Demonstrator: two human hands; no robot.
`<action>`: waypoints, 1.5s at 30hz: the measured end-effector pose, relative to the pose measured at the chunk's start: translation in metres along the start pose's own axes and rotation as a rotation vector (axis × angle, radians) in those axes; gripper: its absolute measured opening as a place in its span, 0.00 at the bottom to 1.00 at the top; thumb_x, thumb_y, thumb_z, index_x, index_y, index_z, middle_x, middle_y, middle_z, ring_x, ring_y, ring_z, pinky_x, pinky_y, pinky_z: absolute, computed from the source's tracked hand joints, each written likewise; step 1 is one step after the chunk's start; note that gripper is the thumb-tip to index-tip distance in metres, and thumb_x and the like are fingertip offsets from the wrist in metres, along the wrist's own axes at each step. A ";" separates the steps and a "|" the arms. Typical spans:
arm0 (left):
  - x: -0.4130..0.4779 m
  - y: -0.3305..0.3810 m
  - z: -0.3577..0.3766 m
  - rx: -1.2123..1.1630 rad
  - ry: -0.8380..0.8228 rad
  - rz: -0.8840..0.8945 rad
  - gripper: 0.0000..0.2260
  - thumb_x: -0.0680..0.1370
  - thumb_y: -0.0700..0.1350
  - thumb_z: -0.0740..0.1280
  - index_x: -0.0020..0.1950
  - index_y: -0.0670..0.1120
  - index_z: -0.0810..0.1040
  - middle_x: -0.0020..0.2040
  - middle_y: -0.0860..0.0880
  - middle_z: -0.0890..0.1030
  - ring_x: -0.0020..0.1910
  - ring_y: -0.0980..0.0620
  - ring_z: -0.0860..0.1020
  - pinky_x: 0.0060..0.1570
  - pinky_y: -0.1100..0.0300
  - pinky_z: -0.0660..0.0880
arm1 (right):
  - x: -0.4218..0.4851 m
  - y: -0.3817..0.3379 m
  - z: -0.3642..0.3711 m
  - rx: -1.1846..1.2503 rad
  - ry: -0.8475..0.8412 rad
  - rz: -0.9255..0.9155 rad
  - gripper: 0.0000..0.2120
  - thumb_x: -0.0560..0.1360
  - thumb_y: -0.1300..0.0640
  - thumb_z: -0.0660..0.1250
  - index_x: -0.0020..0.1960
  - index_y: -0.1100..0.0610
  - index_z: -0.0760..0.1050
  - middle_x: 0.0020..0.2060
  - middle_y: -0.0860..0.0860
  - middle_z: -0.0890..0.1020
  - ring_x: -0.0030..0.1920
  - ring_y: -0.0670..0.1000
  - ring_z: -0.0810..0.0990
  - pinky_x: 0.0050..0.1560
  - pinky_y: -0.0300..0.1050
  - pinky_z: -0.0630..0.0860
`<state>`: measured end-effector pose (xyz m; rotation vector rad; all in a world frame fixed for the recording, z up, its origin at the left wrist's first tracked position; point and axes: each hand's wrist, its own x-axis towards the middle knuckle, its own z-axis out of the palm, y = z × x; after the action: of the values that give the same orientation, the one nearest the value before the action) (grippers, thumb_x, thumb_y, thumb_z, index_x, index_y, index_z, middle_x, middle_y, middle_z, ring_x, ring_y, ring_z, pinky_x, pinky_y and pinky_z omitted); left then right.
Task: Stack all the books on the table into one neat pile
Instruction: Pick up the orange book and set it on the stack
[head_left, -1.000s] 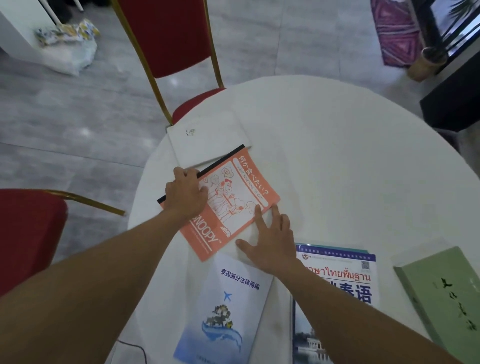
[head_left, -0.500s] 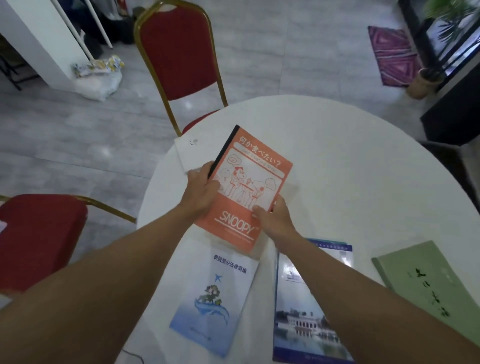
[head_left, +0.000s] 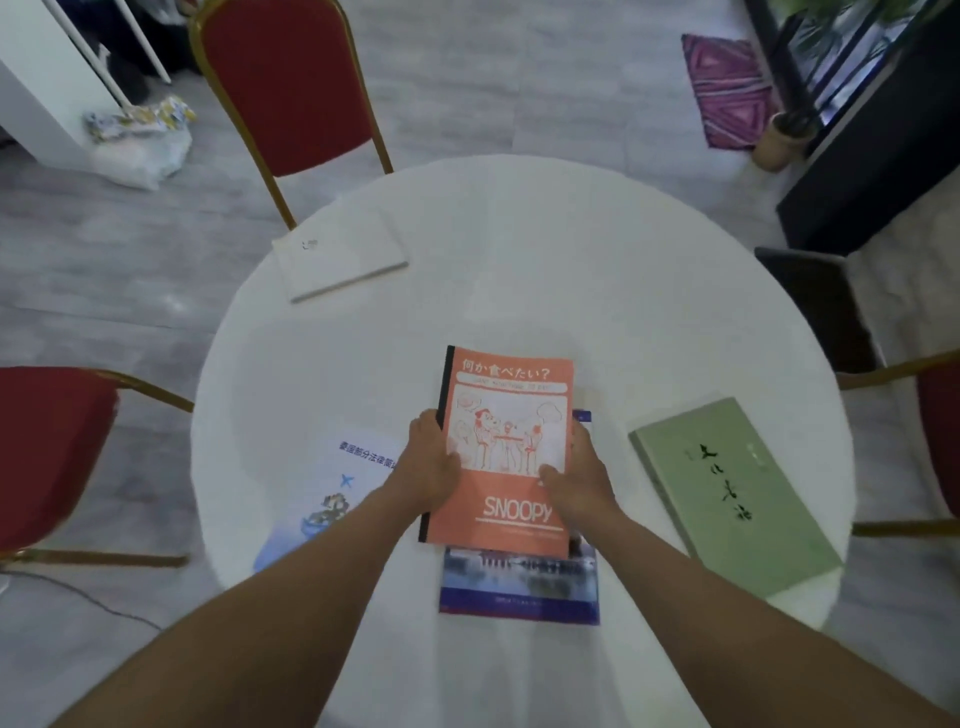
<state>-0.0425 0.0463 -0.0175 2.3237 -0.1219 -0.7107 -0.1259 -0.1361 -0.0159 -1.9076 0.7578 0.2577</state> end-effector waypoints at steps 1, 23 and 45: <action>-0.004 0.000 0.012 0.040 -0.020 -0.018 0.19 0.80 0.37 0.61 0.69 0.39 0.61 0.67 0.40 0.67 0.63 0.43 0.74 0.61 0.48 0.77 | -0.004 0.010 -0.006 -0.035 0.007 -0.006 0.30 0.78 0.67 0.61 0.75 0.47 0.59 0.61 0.47 0.78 0.49 0.46 0.78 0.37 0.35 0.74; -0.033 0.004 0.058 0.489 -0.094 -0.111 0.19 0.79 0.40 0.65 0.68 0.40 0.65 0.67 0.40 0.68 0.64 0.43 0.73 0.60 0.55 0.76 | -0.015 0.059 -0.031 -0.389 -0.098 0.038 0.26 0.74 0.60 0.72 0.68 0.56 0.66 0.65 0.56 0.66 0.63 0.56 0.74 0.57 0.44 0.77; -0.022 -0.005 0.053 0.483 -0.215 -0.171 0.17 0.78 0.44 0.67 0.66 0.44 0.70 0.66 0.42 0.70 0.62 0.44 0.75 0.51 0.59 0.74 | -0.007 0.065 -0.026 -0.349 -0.108 0.089 0.30 0.73 0.53 0.74 0.68 0.55 0.62 0.66 0.53 0.62 0.64 0.51 0.70 0.51 0.40 0.73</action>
<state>-0.0897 0.0250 -0.0429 2.7292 -0.2133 -1.1191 -0.1750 -0.1744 -0.0482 -2.1673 0.7634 0.5752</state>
